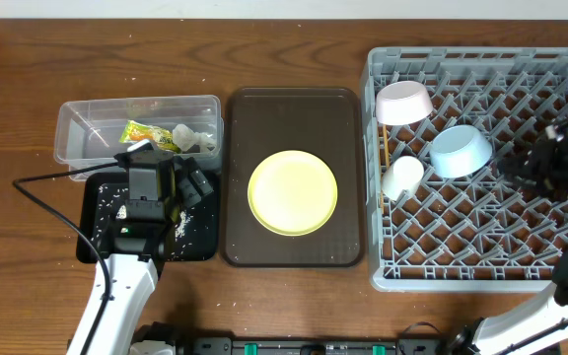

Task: Sort waste into correct bins and load items into the dishwasher rack
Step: 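Set the blue bowl down in the rack and open the right gripper, then move the right gripper left to the yellow plate on the tray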

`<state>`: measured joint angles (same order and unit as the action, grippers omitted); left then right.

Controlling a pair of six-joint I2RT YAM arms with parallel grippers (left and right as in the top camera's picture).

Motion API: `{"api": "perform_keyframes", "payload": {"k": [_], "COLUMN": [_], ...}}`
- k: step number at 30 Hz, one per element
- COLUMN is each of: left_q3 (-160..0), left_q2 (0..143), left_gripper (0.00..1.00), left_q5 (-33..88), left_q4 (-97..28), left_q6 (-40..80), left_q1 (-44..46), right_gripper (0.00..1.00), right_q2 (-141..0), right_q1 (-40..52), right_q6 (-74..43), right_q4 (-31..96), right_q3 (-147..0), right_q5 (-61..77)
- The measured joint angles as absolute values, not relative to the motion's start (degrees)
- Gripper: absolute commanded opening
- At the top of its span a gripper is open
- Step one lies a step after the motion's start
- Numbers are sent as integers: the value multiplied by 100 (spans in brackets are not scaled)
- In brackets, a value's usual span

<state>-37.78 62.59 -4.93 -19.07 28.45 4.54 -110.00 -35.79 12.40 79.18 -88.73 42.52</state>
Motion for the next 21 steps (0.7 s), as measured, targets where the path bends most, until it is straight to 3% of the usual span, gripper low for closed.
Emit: {"api": "perform_keyframes", "payload": {"k": [15,21], "left_q3": [-3778,-3778], "left_q2": [6259,6259], "left_gripper": [98,98], "left_q5": [-493,-493], "left_q4": [-1907,-1907], "left_q6": [2845,2845], "left_q1": [454,454], "right_gripper": [33,33], "right_q2": [-10857,-10857], "right_q1": [-1522,-692], "right_q6": [991,963], "right_q4": [6670,6283], "right_q3": [-9415,-9413], "right_q5": [3157,2080]}}
